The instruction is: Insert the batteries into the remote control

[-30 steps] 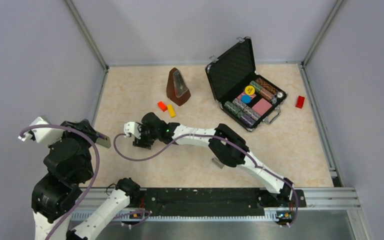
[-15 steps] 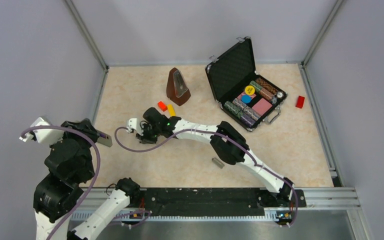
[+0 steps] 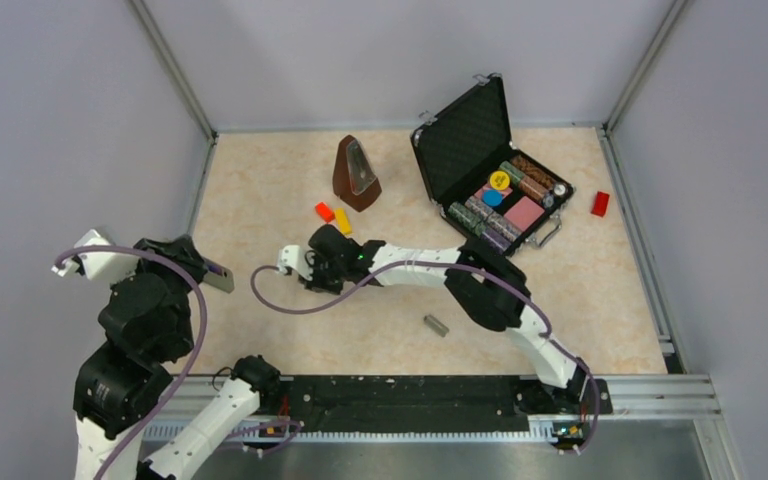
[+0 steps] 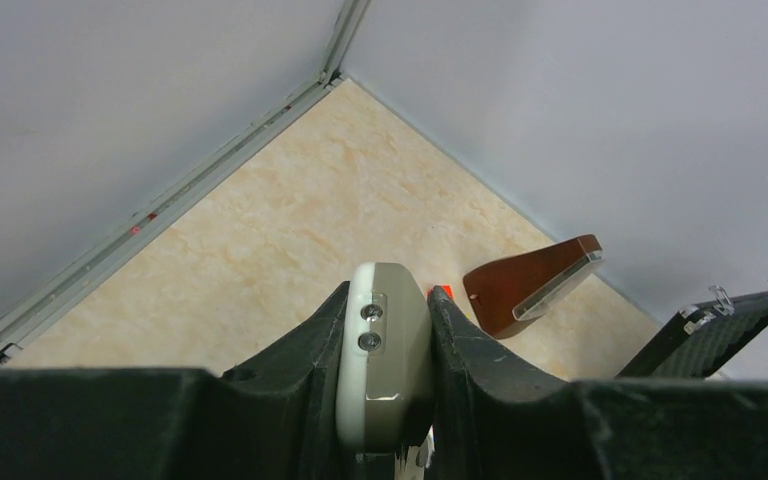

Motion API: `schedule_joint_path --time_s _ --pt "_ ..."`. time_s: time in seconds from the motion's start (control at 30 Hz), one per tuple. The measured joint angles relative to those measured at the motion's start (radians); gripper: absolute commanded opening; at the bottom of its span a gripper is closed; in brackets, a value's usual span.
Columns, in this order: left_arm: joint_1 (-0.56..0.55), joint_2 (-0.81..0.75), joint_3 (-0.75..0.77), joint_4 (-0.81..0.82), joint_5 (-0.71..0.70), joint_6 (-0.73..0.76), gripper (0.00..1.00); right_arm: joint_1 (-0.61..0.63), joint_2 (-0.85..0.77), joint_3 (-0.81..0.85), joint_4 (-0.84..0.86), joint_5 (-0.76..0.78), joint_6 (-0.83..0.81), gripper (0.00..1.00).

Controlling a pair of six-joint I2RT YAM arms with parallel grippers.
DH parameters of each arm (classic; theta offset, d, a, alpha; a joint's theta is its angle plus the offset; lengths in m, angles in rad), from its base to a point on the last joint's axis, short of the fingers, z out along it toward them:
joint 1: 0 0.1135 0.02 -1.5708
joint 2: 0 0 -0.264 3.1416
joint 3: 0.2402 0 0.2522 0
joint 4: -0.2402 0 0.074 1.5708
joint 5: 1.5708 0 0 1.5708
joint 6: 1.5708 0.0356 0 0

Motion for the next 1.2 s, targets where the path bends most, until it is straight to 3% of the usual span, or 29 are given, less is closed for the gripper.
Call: schedule_joint_path --time_s 0.27,0.43,0.57,0.77,0.9,1.03,1.2 --pt "0.0 0.036 -0.047 0.036 0.118 -0.021 0.0 -0.038 -0.411 -0.492 -0.122 0.052 -0.082 0.0" --pt "0.0 0.056 -0.109 0.067 0.195 -0.054 0.0 -0.103 -0.591 -0.664 -0.205 0.043 -0.178 0.0" --pt "0.0 0.065 -0.148 0.085 0.24 -0.073 0.0 -0.134 -0.597 -0.68 -0.251 0.065 -0.223 0.03" --pt "0.0 0.09 -0.166 0.12 0.272 -0.082 0.0 -0.138 -0.596 -0.688 -0.285 0.101 -0.261 0.33" --pt "0.0 0.104 -0.166 0.13 0.28 -0.079 0.0 -0.138 -0.592 -0.687 -0.287 0.14 -0.254 0.42" --pt "0.0 0.114 -0.166 0.135 0.283 -0.07 0.0 -0.144 -0.591 -0.674 -0.296 0.151 -0.198 0.43" --pt "0.0 0.117 -0.166 0.14 0.283 -0.065 0.0 -0.166 -0.615 -0.593 -0.295 0.172 0.003 0.44"
